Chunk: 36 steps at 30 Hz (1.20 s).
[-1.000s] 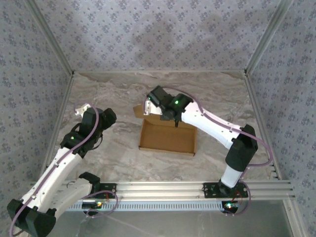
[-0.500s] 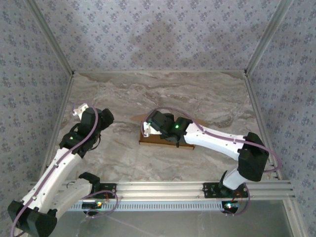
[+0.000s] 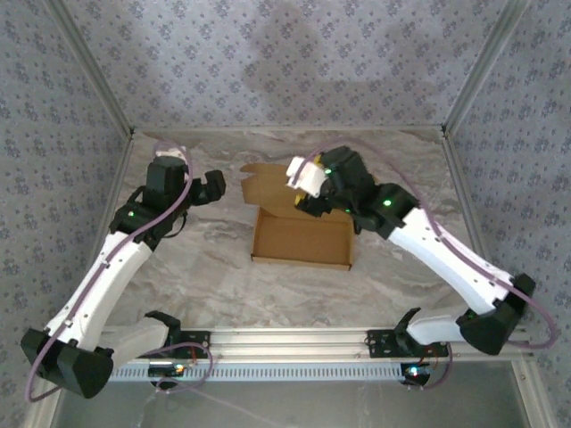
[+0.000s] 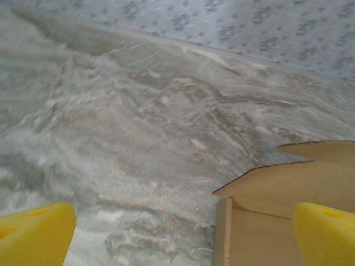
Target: Fold the paper box
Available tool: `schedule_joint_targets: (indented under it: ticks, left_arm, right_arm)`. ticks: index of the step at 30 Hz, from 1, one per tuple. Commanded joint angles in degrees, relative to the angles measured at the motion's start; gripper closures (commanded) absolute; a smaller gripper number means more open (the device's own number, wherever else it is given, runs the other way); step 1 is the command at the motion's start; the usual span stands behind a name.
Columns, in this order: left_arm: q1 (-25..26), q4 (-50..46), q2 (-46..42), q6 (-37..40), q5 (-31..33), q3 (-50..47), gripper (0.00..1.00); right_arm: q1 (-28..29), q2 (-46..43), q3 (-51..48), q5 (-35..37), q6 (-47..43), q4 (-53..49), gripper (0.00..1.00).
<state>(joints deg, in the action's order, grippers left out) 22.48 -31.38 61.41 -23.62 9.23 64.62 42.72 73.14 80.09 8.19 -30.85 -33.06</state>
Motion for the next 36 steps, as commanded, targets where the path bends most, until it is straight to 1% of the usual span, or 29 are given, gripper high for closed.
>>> schedule_joint_targets:
  ticks: [1,2,4,5,6,7,8,10,11,13,14,15,17,19,21,23,26,28,31,34,36]
  left_arm:
    - [-0.3,4.5,1.2,11.8,-6.8,-0.6,0.01]
    - [-0.3,7.9,1.0,14.1,-7.2,-2.0,0.01]
    - [-0.6,15.0,0.2,17.4,-7.7,-5.7,0.0]
    - [-1.5,18.9,-0.5,19.1,-10.4,-7.9,0.0]
    - [-2.9,22.8,-1.0,21.7,-16.2,-10.1,0.0]
    - [-3.7,25.7,-1.2,23.6,-19.1,-12.0,0.0]
    - [-3.9,28.0,-1.1,26.2,-20.4,-13.6,0.0]
    - [-4.4,32.7,0.5,30.1,-20.8,-16.3,0.0]
    - [-5.4,34.0,2.0,31.3,-22.4,-16.9,0.0]
    - [-7.9,36.5,4.6,31.4,-29.1,-17.1,0.0]
    - [-9.8,39.5,6.0,29.6,-33.3,-17.2,0.01]
    - [-11.5,42.8,7.6,27.3,-38.0,-17.4,0.03]
    - [-13.3,45.3,10.5,26.6,-42.5,-16.5,0.06]
    - [-13.7,42.9,13.1,29.8,-45.2,-14.5,0.08]
    - [-13.7,40.3,15.2,33.1,-48.4,-12.9,0.1]
    - [-13.7,40.2,16.1,34.4,-49.1,-12.9,0.11]
    - [-13.8,42.0,16.8,34.7,-51.9,-13.8,0.11]
    - [-13.7,41.9,17.5,35.4,-53.0,-13.5,0.12]
    - [-13.6,42.0,18.2,37.4,-52.1,-14.1,0.15]
    - [-13.6,46.4,18.7,38.4,-50.5,-16.8,0.14]
    - [-13.7,47.5,19.8,39.2,-49.7,-17.6,0.13]
  right_arm:
    - [-6.8,-8.9,-4.8,-7.1,15.1,5.4,0.22]
    - [-9.2,-11.8,-8.5,-8.4,16.1,7.9,0.25]
    - [-12.9,-16.4,-16.2,-8.2,17.3,11.9,0.27]
    - [-15.0,-18.5,-19.1,-8.3,17.7,13.2,0.27]
    - [-17.1,-20.5,-22.5,-8.8,18.4,14.7,0.28]
    - [-19.5,-22.0,-25.3,-10.2,18.5,16.0,0.28]
    - [-21.9,-23.4,-28.3,-11.4,18.7,17.4,0.29]
    - [-26.0,-24.9,-32.5,-13.7,20.2,19.3,0.3]
    - [-28.1,-25.1,-34.6,-15.8,20.8,20.5,0.31]
    - [-31.8,-24.9,-37.9,-19.5,21.2,24.6,0.32]
    - [-33.7,-24.0,-39.3,-20.7,21.7,26.7,0.34]
    - [-35.0,-22.7,-40.0,-23.8,21.0,27.6,0.35]
    - [-35.9,-20.4,-40.7,-25.6,19.6,29.0,0.35]
    - [-37.0,-18.5,-41.2,-27.5,18.6,31.1,0.33]
    - [-38.9,-16.5,-41.5,-31.2,17.6,33.2,0.3]
    - [-40.4,-14.8,-40.9,-35.2,16.3,33.7,0.3]
    - [-42.2,-13.1,-40.4,-41.3,14.9,35.1,0.31]
    - [-42.7,-12.2,-39.7,-43.6,12.9,34.0,0.33]
    - [-43.0,-11.0,-39.1,-44.7,8.2,31.6,0.34]
    - [-43.0,-9.6,-38.9,-44.3,2.5,29.8,0.34]
    - [-43.2,-8.3,-38.4,-43.5,1.4,29.7,0.34]
